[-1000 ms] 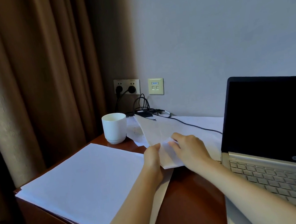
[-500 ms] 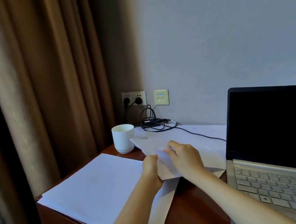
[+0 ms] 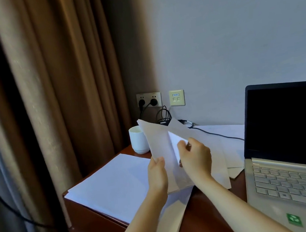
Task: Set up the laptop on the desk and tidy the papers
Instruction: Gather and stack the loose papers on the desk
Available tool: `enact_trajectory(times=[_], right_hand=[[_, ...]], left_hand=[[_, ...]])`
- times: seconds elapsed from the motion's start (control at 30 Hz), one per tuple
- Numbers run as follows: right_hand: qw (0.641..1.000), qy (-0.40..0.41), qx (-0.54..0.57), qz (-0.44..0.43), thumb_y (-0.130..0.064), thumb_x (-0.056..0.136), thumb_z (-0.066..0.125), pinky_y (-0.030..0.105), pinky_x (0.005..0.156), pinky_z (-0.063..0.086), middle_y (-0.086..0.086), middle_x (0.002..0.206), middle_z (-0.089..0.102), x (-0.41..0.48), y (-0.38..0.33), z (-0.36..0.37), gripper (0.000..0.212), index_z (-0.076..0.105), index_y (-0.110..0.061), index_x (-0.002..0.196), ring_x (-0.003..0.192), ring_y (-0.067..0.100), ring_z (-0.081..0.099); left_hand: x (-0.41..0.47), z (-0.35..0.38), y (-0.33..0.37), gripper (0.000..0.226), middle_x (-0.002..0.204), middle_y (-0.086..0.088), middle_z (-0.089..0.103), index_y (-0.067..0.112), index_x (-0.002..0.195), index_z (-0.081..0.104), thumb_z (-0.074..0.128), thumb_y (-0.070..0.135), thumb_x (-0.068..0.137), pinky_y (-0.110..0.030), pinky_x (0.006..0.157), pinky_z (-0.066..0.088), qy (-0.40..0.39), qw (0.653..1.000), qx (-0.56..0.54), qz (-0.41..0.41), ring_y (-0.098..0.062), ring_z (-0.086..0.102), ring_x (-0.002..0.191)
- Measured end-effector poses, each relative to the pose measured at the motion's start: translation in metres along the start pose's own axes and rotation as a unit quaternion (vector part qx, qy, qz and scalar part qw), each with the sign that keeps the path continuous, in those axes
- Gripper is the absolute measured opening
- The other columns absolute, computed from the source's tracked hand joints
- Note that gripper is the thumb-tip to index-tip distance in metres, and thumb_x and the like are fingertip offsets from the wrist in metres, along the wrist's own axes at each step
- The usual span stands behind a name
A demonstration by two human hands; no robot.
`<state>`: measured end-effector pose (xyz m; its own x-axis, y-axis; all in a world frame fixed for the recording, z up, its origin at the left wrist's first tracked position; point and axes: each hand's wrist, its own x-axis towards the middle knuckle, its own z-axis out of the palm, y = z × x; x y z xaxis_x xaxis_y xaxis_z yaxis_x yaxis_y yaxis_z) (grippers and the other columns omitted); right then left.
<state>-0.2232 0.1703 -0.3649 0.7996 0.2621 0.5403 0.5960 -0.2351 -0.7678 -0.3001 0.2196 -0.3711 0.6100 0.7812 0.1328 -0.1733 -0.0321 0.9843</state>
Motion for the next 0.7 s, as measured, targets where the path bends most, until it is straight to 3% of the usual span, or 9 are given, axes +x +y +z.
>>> enact_trajectory(times=[0.07, 0.17, 0.27, 0.37, 0.4, 0.47, 0.57, 0.63, 0.7], right_hand=[[0.979, -0.023, 0.156, 0.129, -0.013, 0.088, 0.044, 0.029, 0.052, 0.043, 0.003, 0.04, 0.054, -0.005, -0.006, -0.002, 0.034, 0.043, -0.008, 0.054, 0.045, 0.021, 0.049], [0.918, -0.106, 0.299, 0.239, -0.014, 0.091, 0.042, 0.021, 0.044, 0.046, 0.005, 0.051, 0.062, -0.008, -0.017, -0.003, 0.03, 0.053, -0.006, 0.065, 0.042, 0.019, 0.058], [0.866, -0.178, 0.391, 0.255, -0.014, 0.093, 0.041, 0.018, 0.044, 0.048, 0.003, 0.063, 0.07, -0.008, -0.025, -0.006, 0.027, 0.061, -0.006, 0.076, 0.052, 0.014, 0.067], [0.8, -0.229, 0.489, 0.26, -0.018, 0.097, 0.041, 0.021, 0.055, 0.054, 0.0, 0.076, 0.075, -0.007, -0.025, -0.011, 0.025, 0.064, -0.009, 0.093, 0.068, 0.011, 0.072], [0.773, -0.244, 0.521, 0.269, -0.019, 0.098, 0.039, 0.024, 0.06, 0.055, 0.0, 0.079, 0.075, -0.007, -0.025, -0.012, 0.026, 0.064, -0.01, 0.095, 0.07, 0.011, 0.072], [0.73, -0.263, 0.561, 0.289, -0.02, 0.1, 0.035, 0.028, 0.064, 0.055, 0.0, 0.079, 0.075, -0.006, -0.025, -0.014, 0.028, 0.062, -0.013, 0.095, 0.07, 0.011, 0.072], [0.724, -0.288, 0.553, 0.294, -0.02, 0.1, 0.036, 0.029, 0.063, 0.057, 0.003, 0.079, 0.075, -0.008, -0.025, -0.014, 0.026, 0.06, -0.011, 0.098, 0.069, 0.014, 0.072], [0.749, -0.305, 0.513, 0.286, -0.021, 0.1, 0.038, 0.032, 0.068, 0.052, 0.005, 0.081, 0.074, -0.01, -0.025, -0.013, 0.023, 0.058, -0.011, 0.096, 0.074, 0.018, 0.071], [0.791, -0.301, 0.46, 0.267, -0.022, 0.099, 0.042, 0.033, 0.071, 0.05, 0.009, 0.094, 0.071, -0.011, -0.024, -0.014, 0.017, 0.054, -0.011, 0.095, 0.082, 0.02, 0.066]], left_hand=[[-0.005, -0.006, 0.003, 0.031, 0.086, 0.001, 0.058, 0.028, 0.09, 0.052, 0.027, 0.013, 0.101, -0.024, 0.065, 0.043, -0.011, 1.0, -0.003, 0.004, -0.016, 0.054, 0.08], [-0.01, -0.013, 0.005, 0.031, 0.088, -0.004, 0.061, 0.021, 0.095, 0.057, 0.029, 0.012, 0.102, -0.023, 0.064, 0.046, -0.034, 0.999, -0.019, -0.002, -0.013, 0.056, 0.076], [-0.013, -0.021, 0.002, 0.027, 0.094, -0.005, 0.062, 0.023, 0.092, 0.056, 0.033, 0.012, 0.101, -0.018, 0.071, 0.049, -0.063, 0.998, -0.02, 0.007, -0.017, 0.058, 0.084], [-0.015, -0.029, -0.002, 0.026, 0.123, -0.011, 0.06, 0.018, 0.118, 0.054, 0.037, 0.025, 0.099, -0.038, 0.1, 0.045, -0.123, 0.991, -0.052, 0.016, -0.026, 0.055, 0.115], [-0.015, -0.032, -0.002, 0.033, 0.128, -0.01, 0.058, 0.019, 0.126, 0.05, 0.041, 0.033, 0.097, -0.043, 0.101, 0.045, -0.144, 0.988, -0.063, 0.003, -0.026, 0.054, 0.119], [-0.015, -0.035, 0.001, 0.038, 0.125, -0.003, 0.059, 0.029, 0.127, 0.045, 0.053, 0.04, 0.092, -0.043, 0.087, 0.053, -0.166, 0.984, -0.05, -0.026, -0.022, 0.058, 0.113], [-0.011, -0.035, 0.005, 0.044, 0.114, 0.001, 0.06, 0.029, 0.125, 0.04, 0.061, 0.021, 0.087, -0.032, 0.068, 0.058, -0.132, 0.99, 0.013, -0.035, -0.017, 0.063, 0.098], [-0.009, -0.031, 0.008, 0.041, 0.105, 0.004, 0.06, 0.028, 0.122, 0.042, 0.057, 0.012, 0.088, -0.024, 0.058, 0.055, -0.1, 0.993, 0.047, -0.037, -0.011, 0.062, 0.09], [-0.009, -0.029, 0.011, 0.031, 0.097, 0.006, 0.059, 0.027, 0.117, 0.046, 0.05, 0.01, 0.091, -0.02, 0.057, 0.05, -0.07, 0.992, 0.101, -0.031, -0.007, 0.058, 0.085]])
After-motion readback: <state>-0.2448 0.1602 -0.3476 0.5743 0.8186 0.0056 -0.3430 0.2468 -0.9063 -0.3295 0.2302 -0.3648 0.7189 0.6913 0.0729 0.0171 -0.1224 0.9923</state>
